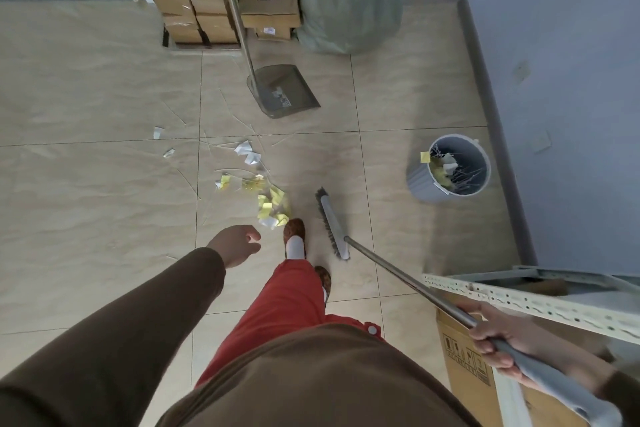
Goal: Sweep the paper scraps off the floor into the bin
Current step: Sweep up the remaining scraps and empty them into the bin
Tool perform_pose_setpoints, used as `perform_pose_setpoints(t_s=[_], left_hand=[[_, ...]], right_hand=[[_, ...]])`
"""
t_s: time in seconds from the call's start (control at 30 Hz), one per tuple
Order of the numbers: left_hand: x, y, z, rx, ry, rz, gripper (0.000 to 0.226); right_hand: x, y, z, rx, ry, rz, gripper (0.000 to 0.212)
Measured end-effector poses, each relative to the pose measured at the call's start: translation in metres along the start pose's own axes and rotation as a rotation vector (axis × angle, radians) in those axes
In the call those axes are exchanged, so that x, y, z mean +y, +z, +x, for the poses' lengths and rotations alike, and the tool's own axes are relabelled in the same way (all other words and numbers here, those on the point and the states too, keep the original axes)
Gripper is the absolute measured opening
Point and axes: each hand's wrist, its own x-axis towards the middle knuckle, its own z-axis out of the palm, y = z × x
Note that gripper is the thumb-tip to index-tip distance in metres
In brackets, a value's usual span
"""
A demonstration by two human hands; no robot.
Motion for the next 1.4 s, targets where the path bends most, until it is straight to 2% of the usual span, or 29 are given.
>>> perform_pose_setpoints(t_s=[0.1, 0.23, 0.33, 0.5, 0.67, 0.77, 0.83, 1.03, 1.23, 1.33, 1.4], left_hand=[[0.016, -0.002, 0.012, -0.015, 0.007, 0.054, 0.031], [0.036, -0.018, 0.033, -0.022, 0.017, 0.126, 0.034], [0.059, -0.037, 0.046, -0.012, 0.044, 0.141, 0.035], [0.094, -0.057, 0.05, 0.017, 0.112, 0.144, 0.038], [0.09, -0.05, 0.029, 0.04, 0.155, 0.159, 0.036], [0.072, -0.045, 0.011, 0.055, 0.154, 0.116, 0.033], [0.054, -0.043, -0.001, 0.064, 0.135, 0.09, 0.031], [-0.015, -0.052, -0.027, 0.07, 0.038, 0.023, 0.028], [-0.09, -0.076, -0.041, 0.076, -0.011, -0.067, 0.027], [-0.136, -0.093, -0.047, 0.08, 0.005, -0.103, 0.027], [-0.166, -0.105, -0.053, 0.094, 0.002, -0.136, 0.026]], right_hand=[[-0.004, -0.004, 0.001, 0.009, 0.007, 0.005, 0.077], [-0.013, -0.008, -0.006, -0.01, -0.036, 0.089, 0.052], [-0.02, -0.01, -0.015, 0.002, -0.097, 0.201, 0.045], [-0.034, -0.011, 0.004, 0.207, -0.191, 0.192, 0.037], [-0.048, 0.01, 0.073, 0.393, -0.229, 0.084, 0.026], [-0.043, 0.057, 0.125, 0.469, -0.25, -0.006, 0.032], [-0.033, 0.105, 0.149, 0.457, -0.237, -0.02, 0.036], [-0.016, 0.232, 0.162, 0.208, -0.109, 0.097, 0.008], [-0.034, 0.266, 0.154, 0.055, -0.082, 0.147, 0.018], [-0.038, 0.275, 0.143, 0.049, -0.102, 0.215, 0.004], [-0.034, 0.29, 0.133, 0.12, -0.159, 0.108, 0.023]])
